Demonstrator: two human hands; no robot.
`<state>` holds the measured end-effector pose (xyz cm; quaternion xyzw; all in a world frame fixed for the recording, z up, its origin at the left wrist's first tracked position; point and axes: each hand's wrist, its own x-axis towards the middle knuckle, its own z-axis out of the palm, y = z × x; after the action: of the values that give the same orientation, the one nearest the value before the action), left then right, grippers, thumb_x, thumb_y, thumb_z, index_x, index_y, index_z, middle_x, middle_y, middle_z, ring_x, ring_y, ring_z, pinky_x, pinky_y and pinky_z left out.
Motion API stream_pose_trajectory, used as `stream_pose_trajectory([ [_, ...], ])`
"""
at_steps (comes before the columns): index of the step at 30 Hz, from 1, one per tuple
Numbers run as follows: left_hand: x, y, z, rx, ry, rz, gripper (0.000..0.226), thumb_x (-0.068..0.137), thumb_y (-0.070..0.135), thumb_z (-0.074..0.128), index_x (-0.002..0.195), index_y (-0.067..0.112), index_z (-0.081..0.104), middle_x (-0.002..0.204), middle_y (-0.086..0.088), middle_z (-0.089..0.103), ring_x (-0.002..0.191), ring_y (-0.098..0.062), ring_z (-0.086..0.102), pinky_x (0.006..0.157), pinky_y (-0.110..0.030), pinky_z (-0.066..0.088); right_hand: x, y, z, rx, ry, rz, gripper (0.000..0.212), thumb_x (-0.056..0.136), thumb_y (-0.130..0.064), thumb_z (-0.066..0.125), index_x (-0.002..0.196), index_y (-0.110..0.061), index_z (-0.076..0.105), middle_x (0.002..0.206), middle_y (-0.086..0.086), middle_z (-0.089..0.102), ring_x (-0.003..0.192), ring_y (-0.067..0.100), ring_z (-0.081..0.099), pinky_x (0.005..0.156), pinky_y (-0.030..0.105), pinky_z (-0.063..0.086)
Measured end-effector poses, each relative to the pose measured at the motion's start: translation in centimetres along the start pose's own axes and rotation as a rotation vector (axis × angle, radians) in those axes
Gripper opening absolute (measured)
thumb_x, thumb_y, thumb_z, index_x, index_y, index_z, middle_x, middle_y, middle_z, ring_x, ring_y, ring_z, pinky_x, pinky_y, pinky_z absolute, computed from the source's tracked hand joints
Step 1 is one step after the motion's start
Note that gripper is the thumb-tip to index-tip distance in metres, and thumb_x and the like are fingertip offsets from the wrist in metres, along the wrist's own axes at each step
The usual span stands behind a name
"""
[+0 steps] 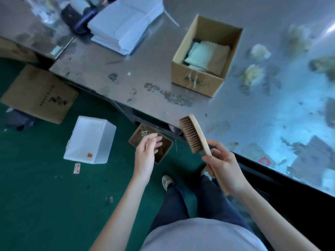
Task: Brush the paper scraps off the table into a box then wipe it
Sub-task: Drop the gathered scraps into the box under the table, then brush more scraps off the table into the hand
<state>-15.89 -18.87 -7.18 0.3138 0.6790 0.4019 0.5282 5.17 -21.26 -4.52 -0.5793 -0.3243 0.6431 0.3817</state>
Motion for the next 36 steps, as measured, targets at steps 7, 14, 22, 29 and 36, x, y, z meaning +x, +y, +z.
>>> stream_pose_trajectory([
  [7, -0.5, 2.7, 8.7, 0.147, -0.213, 0.127, 0.022, 0.099, 0.022, 0.044, 0.113, 0.017, 0.059, 0.109, 0.008, 0.067, 0.097, -0.001, 0.064, 0.086, -0.021, 0.048, -0.6, -2.6, -7.9, 0.078, 0.207, -0.033, 0.037, 0.086, 0.009, 0.052, 0.112, -0.016, 0.062, 0.075, 0.02, 0.05, 0.044, 0.019, 0.033, 0.042, 0.027, 0.025],
  [14, -0.7, 3.8, 17.0, 0.221, -0.278, 0.179, 0.017, 0.099, 0.021, 0.045, 0.108, 0.027, 0.058, 0.109, 0.012, 0.066, 0.098, 0.001, 0.062, 0.09, -0.023, 0.047, -0.5, -4.6, -16.3, 0.091, 0.303, -0.026, 0.039, 0.085, 0.009, 0.051, 0.11, -0.018, 0.064, 0.067, 0.008, 0.047, 0.044, 0.02, 0.037, 0.041, 0.026, 0.033],
  [22, -1.0, 4.5, 24.6, 0.31, -0.291, 0.21, 0.021, 0.098, 0.022, 0.046, 0.116, 0.021, 0.058, 0.114, 0.011, 0.064, 0.108, -0.006, 0.059, 0.093, -0.023, 0.044, -0.2, -6.4, -23.4, 0.124, 0.355, -0.012, 0.039, 0.084, 0.009, 0.051, 0.109, -0.019, 0.063, 0.059, 0.002, 0.045, 0.045, 0.02, 0.034, 0.044, 0.029, 0.028],
  [29, -0.2, 5.7, 27.1, 0.427, -0.328, 0.282, 0.025, 0.098, 0.023, 0.048, 0.12, 0.019, 0.057, 0.115, 0.011, 0.063, 0.103, 0.007, 0.055, 0.079, 0.001, 0.037, 0.5, -7.2, -25.3, 0.136, 0.374, 0.007, 0.04, 0.085, 0.007, 0.052, 0.11, -0.022, 0.065, 0.062, 0.003, 0.046, 0.046, 0.019, 0.039, 0.045, 0.03, 0.031],
  [36, 2.7, 7.0, 28.9, 0.485, -0.336, 0.392, 0.023, 0.097, 0.016, 0.049, 0.119, 0.017, 0.057, 0.112, 0.007, 0.062, 0.102, -0.001, 0.058, 0.081, -0.002, 0.039, 2.3, -8.3, -26.2, 0.182, 0.432, -0.006, 0.039, 0.085, 0.006, 0.053, 0.109, -0.022, 0.065, 0.066, 0.007, 0.045, 0.046, 0.021, 0.039, 0.045, 0.03, 0.032],
])
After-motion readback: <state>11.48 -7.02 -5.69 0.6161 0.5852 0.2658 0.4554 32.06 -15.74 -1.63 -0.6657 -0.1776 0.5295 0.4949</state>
